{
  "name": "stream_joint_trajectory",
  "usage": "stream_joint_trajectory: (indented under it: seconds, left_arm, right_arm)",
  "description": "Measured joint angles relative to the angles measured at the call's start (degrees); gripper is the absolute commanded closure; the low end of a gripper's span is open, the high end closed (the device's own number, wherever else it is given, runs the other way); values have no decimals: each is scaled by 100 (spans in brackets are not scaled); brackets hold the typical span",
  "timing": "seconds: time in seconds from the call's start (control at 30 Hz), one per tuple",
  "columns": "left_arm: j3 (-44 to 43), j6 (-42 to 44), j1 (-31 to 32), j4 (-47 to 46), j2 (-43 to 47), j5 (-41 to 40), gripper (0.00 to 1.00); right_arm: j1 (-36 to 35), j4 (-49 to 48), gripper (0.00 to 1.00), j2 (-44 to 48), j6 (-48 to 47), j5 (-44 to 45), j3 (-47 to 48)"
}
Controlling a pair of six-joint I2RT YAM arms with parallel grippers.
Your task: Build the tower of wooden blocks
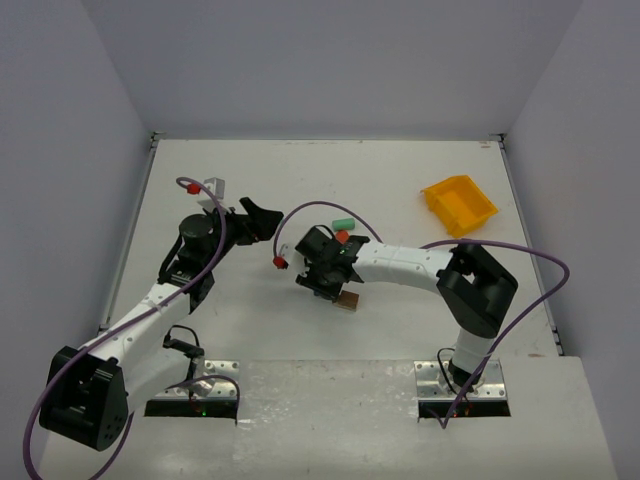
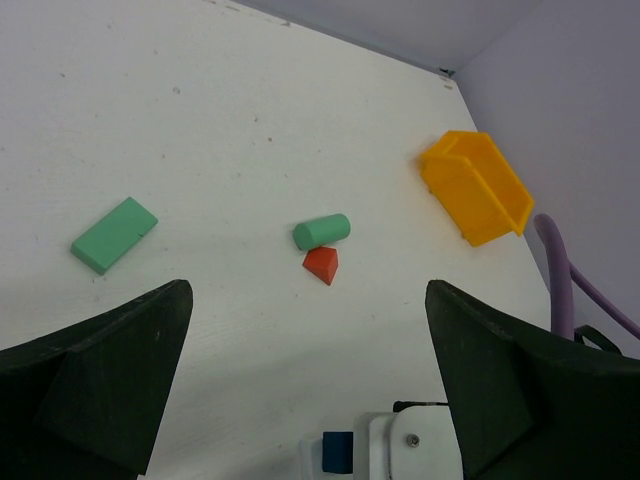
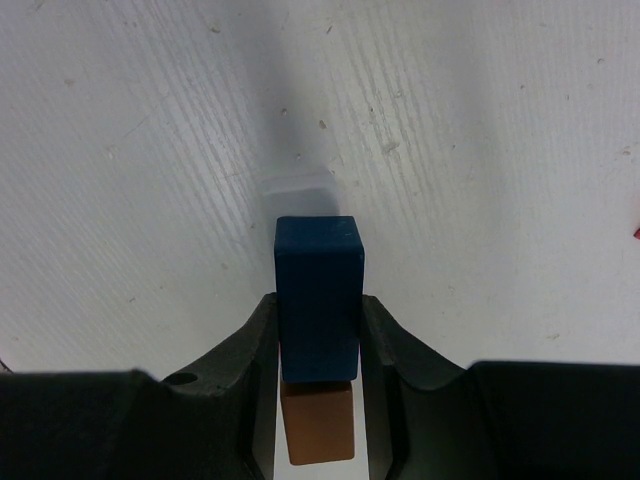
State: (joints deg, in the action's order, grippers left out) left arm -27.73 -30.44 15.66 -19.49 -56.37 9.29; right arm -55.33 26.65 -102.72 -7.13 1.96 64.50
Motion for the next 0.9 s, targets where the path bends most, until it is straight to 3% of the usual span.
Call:
stream_joint_trajectory:
  seconds: [0.9]
  left_arm:
    - [0,9,-76,-75,-53,-34,0]
  right_arm:
    - [-11,-131,79,-321,-183,-250,453]
